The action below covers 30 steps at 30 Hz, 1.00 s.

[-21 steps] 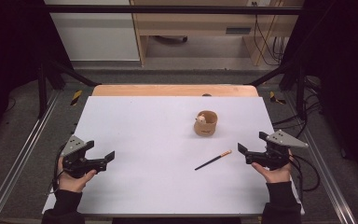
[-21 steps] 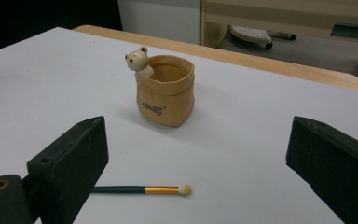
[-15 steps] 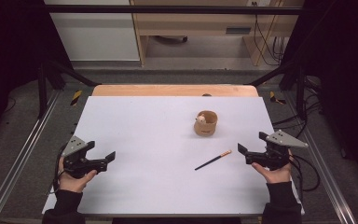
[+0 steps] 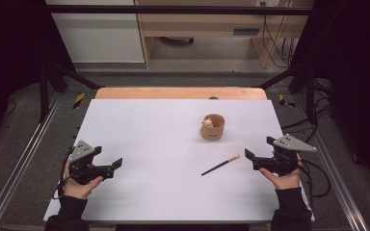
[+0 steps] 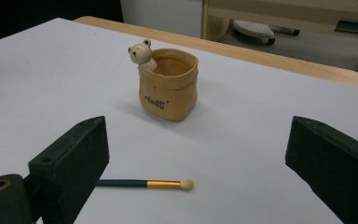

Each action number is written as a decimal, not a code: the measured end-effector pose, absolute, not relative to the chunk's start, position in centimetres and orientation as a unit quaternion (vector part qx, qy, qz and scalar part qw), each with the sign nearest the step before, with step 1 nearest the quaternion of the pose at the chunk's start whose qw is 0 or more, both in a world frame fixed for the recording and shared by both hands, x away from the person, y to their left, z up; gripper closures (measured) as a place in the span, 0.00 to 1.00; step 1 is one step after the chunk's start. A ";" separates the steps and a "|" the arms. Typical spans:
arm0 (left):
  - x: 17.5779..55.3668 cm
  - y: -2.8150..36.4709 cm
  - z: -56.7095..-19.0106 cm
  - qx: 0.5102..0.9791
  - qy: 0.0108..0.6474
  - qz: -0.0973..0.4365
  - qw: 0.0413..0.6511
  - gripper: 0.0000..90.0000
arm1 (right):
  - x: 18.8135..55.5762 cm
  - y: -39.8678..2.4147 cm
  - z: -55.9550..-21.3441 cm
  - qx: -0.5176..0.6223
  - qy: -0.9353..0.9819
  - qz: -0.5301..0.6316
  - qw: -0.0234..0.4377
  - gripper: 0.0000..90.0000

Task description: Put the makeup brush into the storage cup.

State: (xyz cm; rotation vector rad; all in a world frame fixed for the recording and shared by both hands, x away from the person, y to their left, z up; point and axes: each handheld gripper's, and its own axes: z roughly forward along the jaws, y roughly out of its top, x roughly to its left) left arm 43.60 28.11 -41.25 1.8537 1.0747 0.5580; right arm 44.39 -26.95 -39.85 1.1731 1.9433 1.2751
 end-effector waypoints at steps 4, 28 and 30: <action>43.7 27.2 -41.4 0.759 0.424 0.220 0.442 0.10 | 44.4 -26.9 -39.9 0.434 0.722 0.470 0.265 0.07; 44.4 22.4 -41.8 0.795 0.389 0.197 0.423 0.13 | 44.6 -26.1 -40.4 0.428 0.734 0.458 0.261 0.07; 44.6 22.0 -41.8 0.797 0.386 0.195 0.422 0.13 | 44.6 -26.1 -40.4 0.429 0.734 0.457 0.261 0.07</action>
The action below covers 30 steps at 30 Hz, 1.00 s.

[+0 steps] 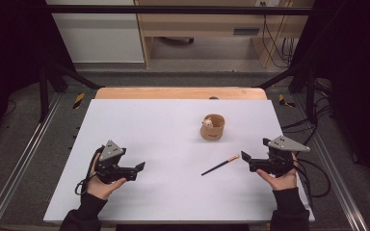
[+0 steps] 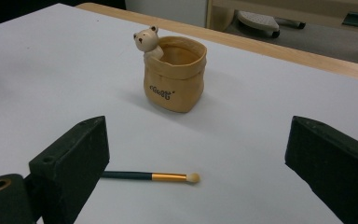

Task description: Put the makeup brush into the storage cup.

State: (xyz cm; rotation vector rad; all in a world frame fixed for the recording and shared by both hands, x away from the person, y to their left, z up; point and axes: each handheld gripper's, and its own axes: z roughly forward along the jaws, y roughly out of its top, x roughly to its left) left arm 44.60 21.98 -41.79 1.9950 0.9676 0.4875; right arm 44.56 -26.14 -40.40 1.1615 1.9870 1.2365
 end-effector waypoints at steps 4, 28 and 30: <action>45.0 21.2 -41.5 0.800 0.379 0.197 0.421 0.14 | 44.5 -26.1 -40.4 0.431 0.732 0.459 0.260 0.07; 47.3 14.8 -40.1 0.822 0.331 0.178 0.428 0.14 | 44.6 -25.9 -40.6 0.428 0.737 0.454 0.260 0.07; 47.4 14.2 -40.2 0.824 0.327 0.176 0.428 0.15 | 44.6 -25.9 -40.6 0.428 0.737 0.455 0.260 0.07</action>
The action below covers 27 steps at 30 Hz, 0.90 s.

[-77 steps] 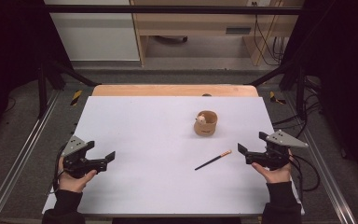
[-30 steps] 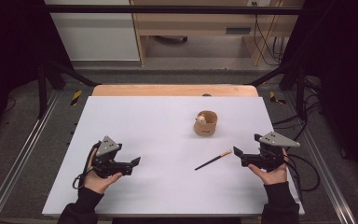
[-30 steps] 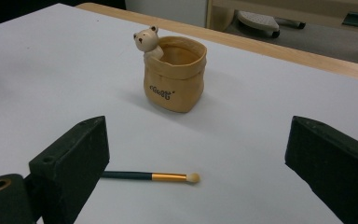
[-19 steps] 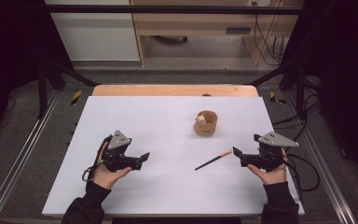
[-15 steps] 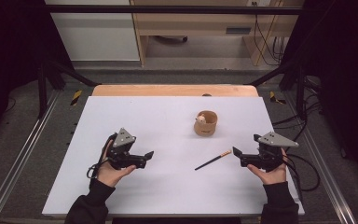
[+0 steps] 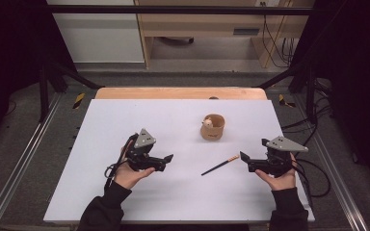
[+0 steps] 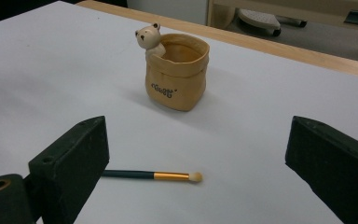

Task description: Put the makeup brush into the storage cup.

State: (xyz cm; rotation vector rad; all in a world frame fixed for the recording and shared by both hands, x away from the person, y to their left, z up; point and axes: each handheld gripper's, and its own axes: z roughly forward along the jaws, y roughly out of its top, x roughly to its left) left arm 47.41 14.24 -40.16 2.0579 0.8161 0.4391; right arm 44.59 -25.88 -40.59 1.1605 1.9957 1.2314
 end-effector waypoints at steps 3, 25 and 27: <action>47.6 13.1 -40.3 0.831 0.318 0.171 0.423 0.15 | 44.6 -25.9 -40.6 0.428 0.736 0.455 0.259 0.07; 48.5 7.9 -41.1 0.857 0.279 0.145 0.408 0.18 | 44.5 -26.0 -40.5 0.429 0.735 0.456 0.261 0.08; 48.5 7.6 -41.1 0.858 0.277 0.144 0.408 0.18 | 44.5 -26.0 -40.4 0.431 0.732 0.459 0.259 0.08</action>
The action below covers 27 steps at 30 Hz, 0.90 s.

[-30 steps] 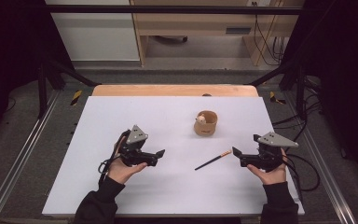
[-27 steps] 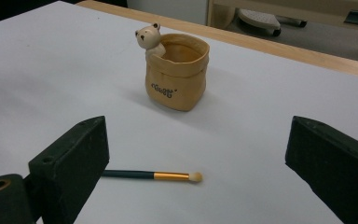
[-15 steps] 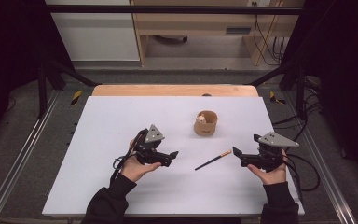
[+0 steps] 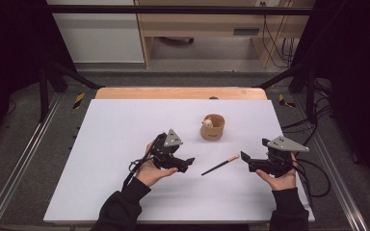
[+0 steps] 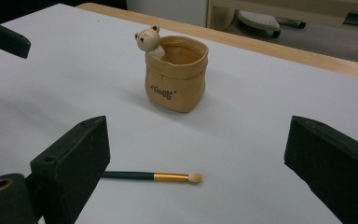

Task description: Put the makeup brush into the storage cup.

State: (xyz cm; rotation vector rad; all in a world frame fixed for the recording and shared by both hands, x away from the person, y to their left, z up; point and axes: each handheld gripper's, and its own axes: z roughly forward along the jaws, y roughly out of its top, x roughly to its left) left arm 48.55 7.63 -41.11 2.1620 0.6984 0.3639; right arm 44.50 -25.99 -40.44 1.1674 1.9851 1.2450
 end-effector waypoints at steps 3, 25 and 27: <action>48.7 7.0 -41.2 0.862 0.272 0.142 0.403 0.19 | 44.5 -26.1 -40.4 0.431 0.733 0.458 0.260 0.08; 49.1 3.4 -42.1 0.892 0.230 0.126 0.367 0.23 | 44.4 -26.1 -40.3 0.428 0.733 0.459 0.262 0.08; 49.1 2.9 -42.4 0.893 0.231 0.124 0.367 0.23 | 44.4 -26.0 -40.3 0.429 0.733 0.459 0.261 0.08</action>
